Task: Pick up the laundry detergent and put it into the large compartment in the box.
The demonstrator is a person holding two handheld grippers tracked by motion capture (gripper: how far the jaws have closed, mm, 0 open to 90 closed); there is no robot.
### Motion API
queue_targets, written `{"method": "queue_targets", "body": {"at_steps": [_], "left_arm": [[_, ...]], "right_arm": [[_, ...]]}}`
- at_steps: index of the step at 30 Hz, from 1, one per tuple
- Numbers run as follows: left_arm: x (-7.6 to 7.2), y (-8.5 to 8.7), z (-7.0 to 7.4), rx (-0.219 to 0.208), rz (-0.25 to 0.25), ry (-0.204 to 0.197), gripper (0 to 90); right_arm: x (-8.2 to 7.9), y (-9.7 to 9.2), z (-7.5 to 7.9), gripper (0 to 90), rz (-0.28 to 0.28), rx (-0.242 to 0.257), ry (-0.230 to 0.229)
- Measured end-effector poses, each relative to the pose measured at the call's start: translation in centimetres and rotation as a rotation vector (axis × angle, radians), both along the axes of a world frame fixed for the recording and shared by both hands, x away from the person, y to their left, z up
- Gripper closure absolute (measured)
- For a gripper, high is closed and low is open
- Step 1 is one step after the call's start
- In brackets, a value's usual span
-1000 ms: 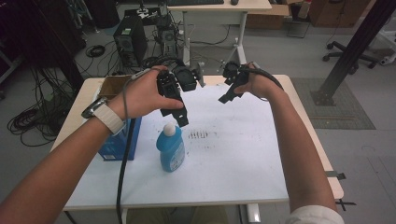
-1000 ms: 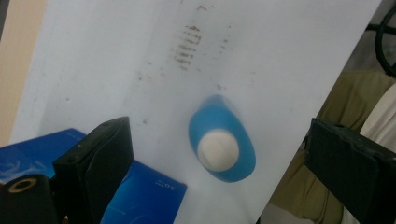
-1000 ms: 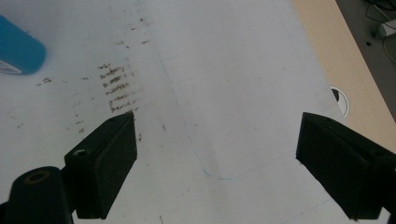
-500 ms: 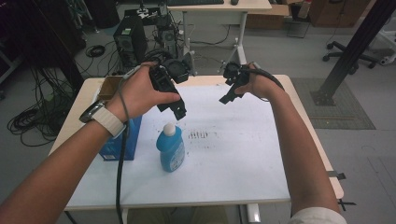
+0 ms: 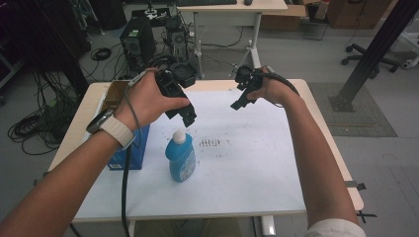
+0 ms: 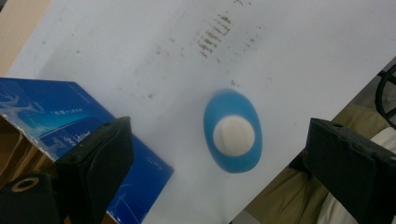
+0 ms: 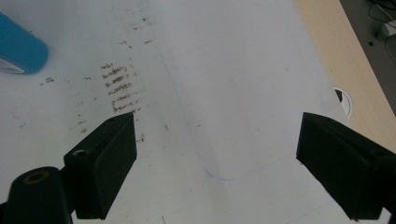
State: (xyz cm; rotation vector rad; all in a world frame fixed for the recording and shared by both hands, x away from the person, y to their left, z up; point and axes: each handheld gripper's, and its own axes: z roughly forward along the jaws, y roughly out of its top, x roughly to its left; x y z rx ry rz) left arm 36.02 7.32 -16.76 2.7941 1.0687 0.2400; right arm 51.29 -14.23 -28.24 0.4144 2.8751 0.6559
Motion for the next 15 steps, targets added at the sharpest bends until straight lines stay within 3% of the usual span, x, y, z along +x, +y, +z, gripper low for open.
{"method": "queue_targets", "body": {"at_steps": [15], "left_arm": [[0.1, 0.2, -1.5, 0.001, 0.088, 0.039, 8.2]], "right_arm": [[-0.1, 0.4, -0.1, 12.4, 0.005, 0.001, 0.003]]}}
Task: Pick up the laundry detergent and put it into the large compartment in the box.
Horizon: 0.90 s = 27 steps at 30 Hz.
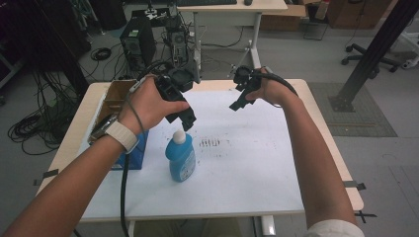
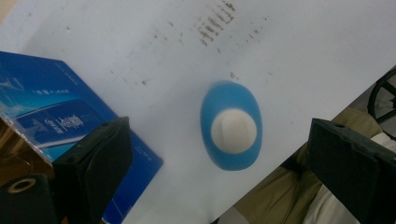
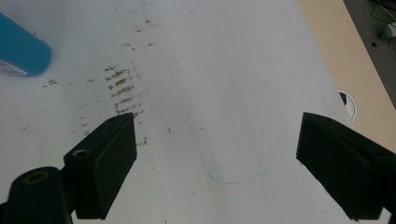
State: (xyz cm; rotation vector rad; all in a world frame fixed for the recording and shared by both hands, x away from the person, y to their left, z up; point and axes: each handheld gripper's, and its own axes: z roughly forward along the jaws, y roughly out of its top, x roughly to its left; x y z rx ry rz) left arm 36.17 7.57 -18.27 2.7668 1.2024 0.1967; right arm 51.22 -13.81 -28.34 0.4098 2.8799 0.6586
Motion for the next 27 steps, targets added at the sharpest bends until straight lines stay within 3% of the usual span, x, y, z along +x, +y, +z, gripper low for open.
{"method": "queue_targets", "body": {"at_steps": [11, 27], "left_arm": [[-0.1, 0.1, -1.0, -0.002, 0.065, 0.022, 9.0], [-0.4, 0.2, -2.3, 0.001, 0.090, 0.049, 9.4]], "right_arm": [[-0.1, 0.1, 0.0, 12.3, -0.001, 0.001, -0.001], [0.0, 0.3, -0.1, 12.3, 0.001, 0.000, -0.002]]}}
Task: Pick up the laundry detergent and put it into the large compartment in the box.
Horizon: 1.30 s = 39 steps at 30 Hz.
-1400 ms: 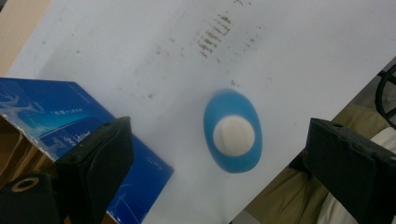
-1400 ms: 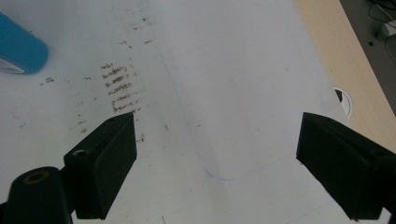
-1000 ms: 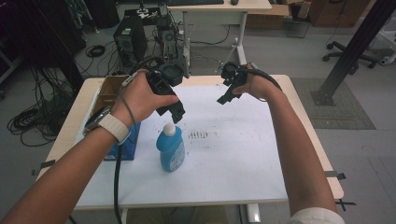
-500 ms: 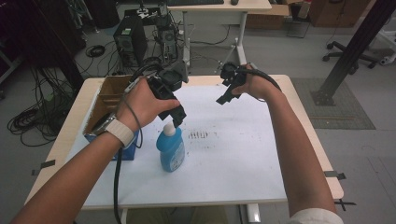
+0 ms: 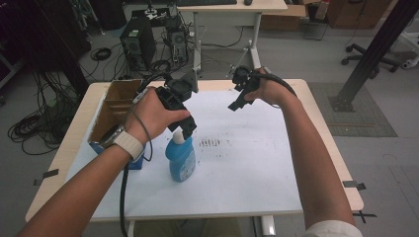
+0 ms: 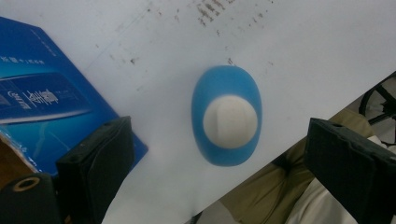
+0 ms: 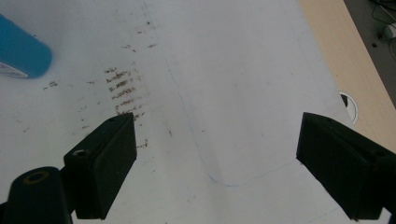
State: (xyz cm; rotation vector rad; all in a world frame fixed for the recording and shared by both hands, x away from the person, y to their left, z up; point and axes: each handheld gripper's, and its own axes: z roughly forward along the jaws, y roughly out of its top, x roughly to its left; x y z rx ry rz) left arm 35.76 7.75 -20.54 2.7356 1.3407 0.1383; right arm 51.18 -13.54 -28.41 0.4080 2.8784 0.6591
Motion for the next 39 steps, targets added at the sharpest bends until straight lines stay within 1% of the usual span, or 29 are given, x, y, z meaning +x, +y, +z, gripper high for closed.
{"method": "queue_targets", "body": {"at_steps": [3, 13, 20, 22, 27, 34, 39], "left_arm": [[-0.1, 0.0, -0.4, 0.001, 0.004, 0.007, 9.4], [-0.1, 0.0, -1.3, -0.014, 0.012, 0.020, 9.6], [0.1, 0.2, -2.3, -0.031, 0.027, 0.031, 9.6], [0.0, 0.2, -2.6, -0.029, 0.028, 0.030, 9.6], [0.2, 0.2, -3.3, -0.035, 0.039, 0.042, 9.6], [0.1, 0.1, -3.8, -0.033, 0.034, 0.045, 9.9], [0.0, 0.0, -4.0, -0.037, 0.048, 0.037, 9.8]], "right_arm": [[0.0, 0.0, 0.0, 12.3, 0.000, 0.003, 0.000], [-0.1, 0.2, -0.1, 12.3, 0.004, 0.003, 0.000], [-0.1, 0.4, -0.2, 12.3, 0.009, -0.003, 0.002], [0.0, 0.4, -0.2, 12.3, 0.010, -0.002, 0.003], [0.0, 0.3, -0.2, 12.3, 0.008, 0.002, 0.001], [-0.1, 0.3, -0.1, 12.2, 0.010, 0.000, 0.001], [-0.2, 0.3, -0.1, 12.2, 0.008, 0.002, 0.001]]}}
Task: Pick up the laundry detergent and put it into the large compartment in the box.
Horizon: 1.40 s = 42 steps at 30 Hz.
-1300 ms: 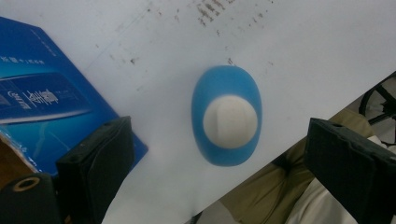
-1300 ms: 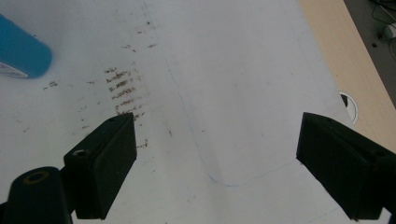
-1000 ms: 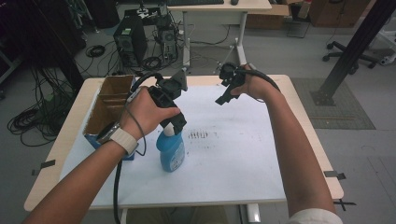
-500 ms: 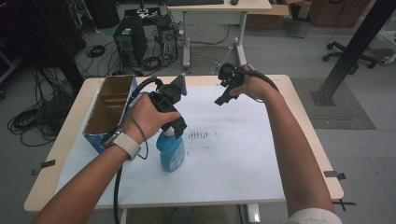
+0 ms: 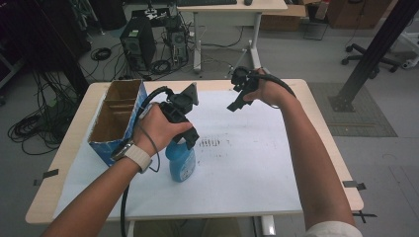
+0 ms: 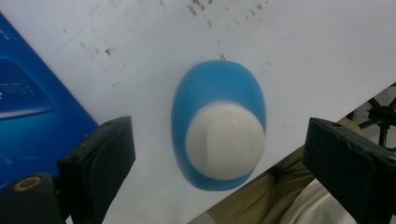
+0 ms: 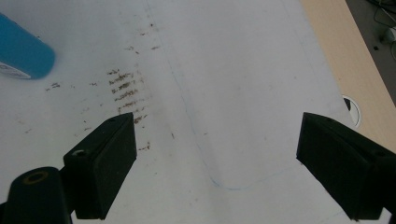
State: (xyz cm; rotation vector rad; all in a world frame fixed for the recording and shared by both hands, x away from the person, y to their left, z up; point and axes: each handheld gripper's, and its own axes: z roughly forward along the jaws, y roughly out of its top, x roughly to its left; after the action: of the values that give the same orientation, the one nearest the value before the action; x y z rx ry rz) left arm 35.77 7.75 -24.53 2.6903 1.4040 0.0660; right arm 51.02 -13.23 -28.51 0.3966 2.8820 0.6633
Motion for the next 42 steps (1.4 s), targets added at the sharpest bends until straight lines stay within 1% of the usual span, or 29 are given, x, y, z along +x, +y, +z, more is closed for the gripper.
{"method": "queue_targets", "body": {"at_steps": [7, 16, 19, 22, 27, 31, 34, 36, 40, 42], "left_arm": [[-0.1, 0.0, -0.8, -0.005, 0.008, 0.005, 9.9], [0.0, 0.0, -1.4, -0.011, 0.018, 0.001, 10.0], [0.0, 0.0, -1.7, 0.001, 0.018, 0.003, 10.1], [0.0, -0.1, -2.2, -0.002, 0.020, 0.007, 10.5], [0.1, -0.1, -2.5, -0.006, 0.021, 0.012, 10.7], [0.2, -0.1, -2.7, -0.006, 0.026, 0.008, 10.8], [0.2, -0.1, -2.9, 0.003, 0.023, 0.010, 11.1], [0.2, -0.1, -3.0, -0.002, 0.026, 0.011, 11.4], [0.3, -0.1, -3.3, 0.005, 0.027, 0.018, 12.1], [0.3, -0.1, -3.5, -0.002, 0.030, 0.020, 12.9]], "right_arm": [[0.0, 0.2, -0.2, 12.2, 0.004, -0.001, 0.003], [0.0, 0.3, -0.3, 12.2, 0.006, 0.000, 0.006], [0.0, 0.3, -0.4, 12.2, 0.006, 0.001, 0.007], [0.0, 0.3, -0.4, 12.2, 0.005, 0.000, 0.009], [0.0, 0.4, -0.5, 12.2, 0.007, -0.002, 0.009], [0.1, 0.4, -0.5, 12.2, 0.006, -0.002, 0.009], [0.1, 0.3, -0.5, 12.2, 0.006, -0.002, 0.010], [0.1, 0.3, -0.5, 12.2, 0.004, -0.002, 0.010], [0.0, 0.2, -0.5, 12.2, 0.003, 0.002, 0.009], [0.0, 0.2, -0.5, 12.2, 0.003, 0.000, 0.009]]}}
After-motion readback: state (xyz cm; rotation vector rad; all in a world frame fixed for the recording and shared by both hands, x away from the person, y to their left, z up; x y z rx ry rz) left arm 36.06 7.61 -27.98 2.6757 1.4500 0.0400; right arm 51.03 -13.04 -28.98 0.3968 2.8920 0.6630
